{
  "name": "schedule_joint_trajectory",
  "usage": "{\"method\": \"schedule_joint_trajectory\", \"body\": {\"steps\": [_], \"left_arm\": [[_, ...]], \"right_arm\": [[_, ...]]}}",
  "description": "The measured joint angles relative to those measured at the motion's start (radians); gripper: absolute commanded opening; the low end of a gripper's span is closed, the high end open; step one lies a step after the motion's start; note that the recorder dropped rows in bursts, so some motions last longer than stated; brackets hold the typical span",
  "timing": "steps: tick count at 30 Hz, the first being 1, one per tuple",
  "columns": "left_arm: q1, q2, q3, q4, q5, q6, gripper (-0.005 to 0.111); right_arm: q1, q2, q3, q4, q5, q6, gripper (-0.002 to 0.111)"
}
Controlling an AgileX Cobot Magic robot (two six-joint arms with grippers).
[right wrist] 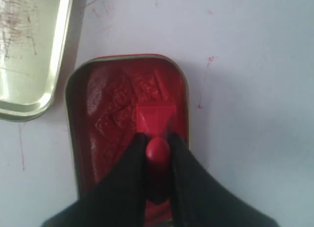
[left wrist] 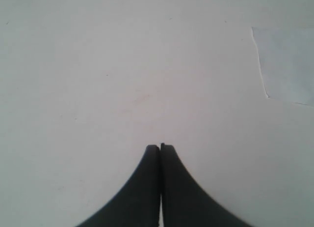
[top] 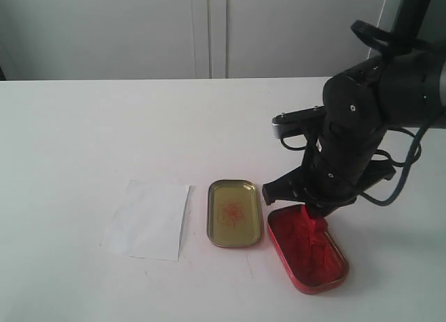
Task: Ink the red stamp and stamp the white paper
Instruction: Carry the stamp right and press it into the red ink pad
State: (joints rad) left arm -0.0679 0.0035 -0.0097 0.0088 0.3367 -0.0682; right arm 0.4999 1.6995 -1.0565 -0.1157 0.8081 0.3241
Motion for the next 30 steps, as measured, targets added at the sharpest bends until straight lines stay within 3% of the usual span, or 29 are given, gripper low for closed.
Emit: {"method": "schedule_joint_trajectory", "body": {"steps": [30], "left_arm": [[0.000,0.000,0.000,0.000,0.000,0.000,0.000]], "right_arm": [[-0.006,0.056,0.065,0.013,-0.108,-0.047,0.000]]}}
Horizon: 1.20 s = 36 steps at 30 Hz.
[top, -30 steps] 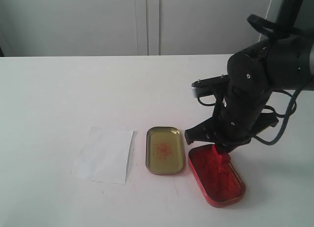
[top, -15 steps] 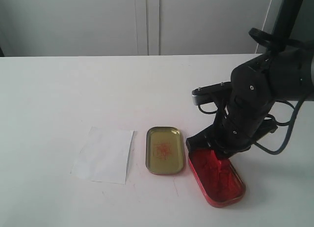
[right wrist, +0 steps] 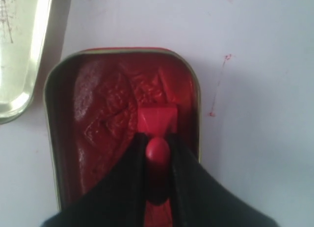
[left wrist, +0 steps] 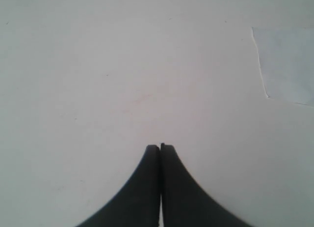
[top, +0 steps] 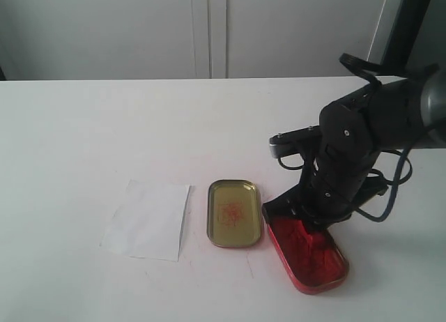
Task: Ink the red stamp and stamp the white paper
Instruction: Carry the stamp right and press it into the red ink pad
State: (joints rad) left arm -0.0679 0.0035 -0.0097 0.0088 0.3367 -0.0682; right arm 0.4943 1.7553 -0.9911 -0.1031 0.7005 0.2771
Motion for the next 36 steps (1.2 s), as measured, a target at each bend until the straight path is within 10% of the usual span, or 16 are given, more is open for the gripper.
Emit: {"method": "schedule_joint_trajectory", "body": {"steps": [36], "left_arm": [[0.000,0.000,0.000,0.000,0.000,0.000,0.000]], "right_arm": [[0.000,0.059,0.007,-0.006,0.005,0.000,0.000]]}}
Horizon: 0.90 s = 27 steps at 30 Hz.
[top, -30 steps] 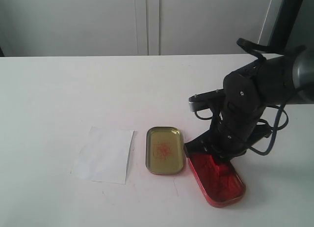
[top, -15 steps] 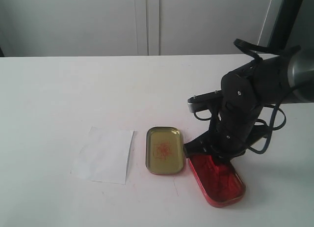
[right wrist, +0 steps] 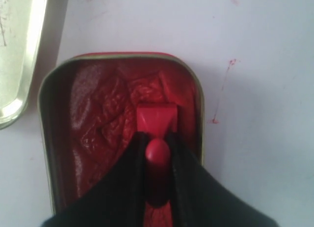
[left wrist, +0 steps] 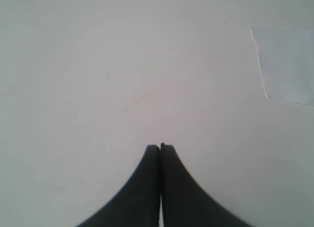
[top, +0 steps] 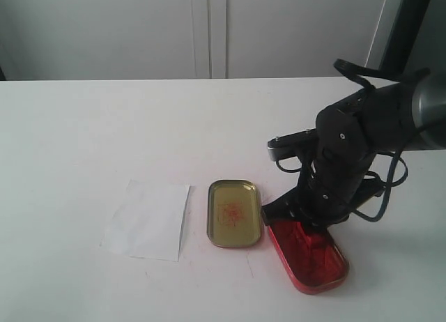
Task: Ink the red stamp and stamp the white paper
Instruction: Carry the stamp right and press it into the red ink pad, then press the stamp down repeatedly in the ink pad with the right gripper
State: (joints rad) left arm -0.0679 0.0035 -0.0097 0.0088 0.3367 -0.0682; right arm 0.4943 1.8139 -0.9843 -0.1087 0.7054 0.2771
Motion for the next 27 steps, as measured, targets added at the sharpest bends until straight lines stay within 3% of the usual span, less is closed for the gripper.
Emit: {"method": "schedule_joint_trajectory", "body": {"steps": [27], "left_arm": [[0.000,0.000,0.000,0.000,0.000,0.000,0.000]], "right_arm": [[0.000,-0.133,0.036,0.000,0.076,0.007,0.000]]}}
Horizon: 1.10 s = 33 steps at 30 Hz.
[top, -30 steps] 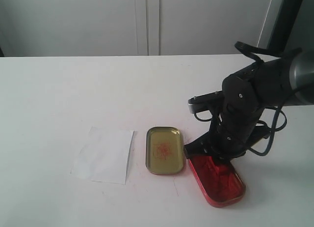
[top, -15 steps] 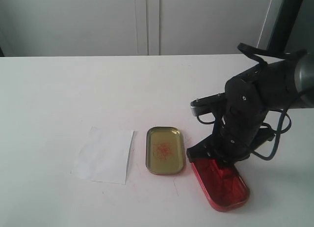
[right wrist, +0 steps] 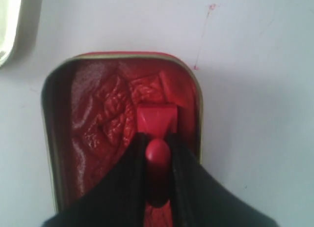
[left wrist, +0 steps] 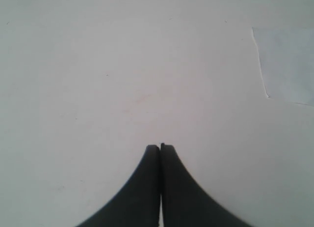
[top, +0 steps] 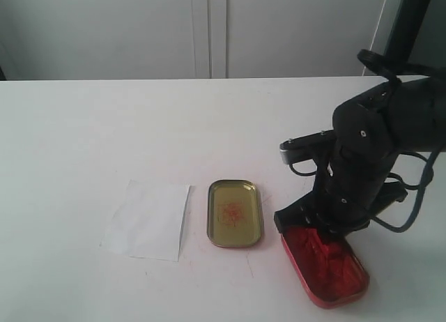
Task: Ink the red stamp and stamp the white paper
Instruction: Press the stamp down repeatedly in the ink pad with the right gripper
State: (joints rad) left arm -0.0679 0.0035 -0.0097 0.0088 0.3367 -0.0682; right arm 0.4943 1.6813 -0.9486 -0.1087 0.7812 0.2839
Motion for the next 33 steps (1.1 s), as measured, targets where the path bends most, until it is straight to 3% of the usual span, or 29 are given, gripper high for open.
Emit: {"method": "schedule_joint_trajectory", "body": {"steps": [33], "left_arm": [[0.000,0.000,0.000,0.000,0.000,0.000,0.000]], "right_arm": [[0.000,-0.021,-0.055,0.000,-0.017,0.002,0.000]]}}
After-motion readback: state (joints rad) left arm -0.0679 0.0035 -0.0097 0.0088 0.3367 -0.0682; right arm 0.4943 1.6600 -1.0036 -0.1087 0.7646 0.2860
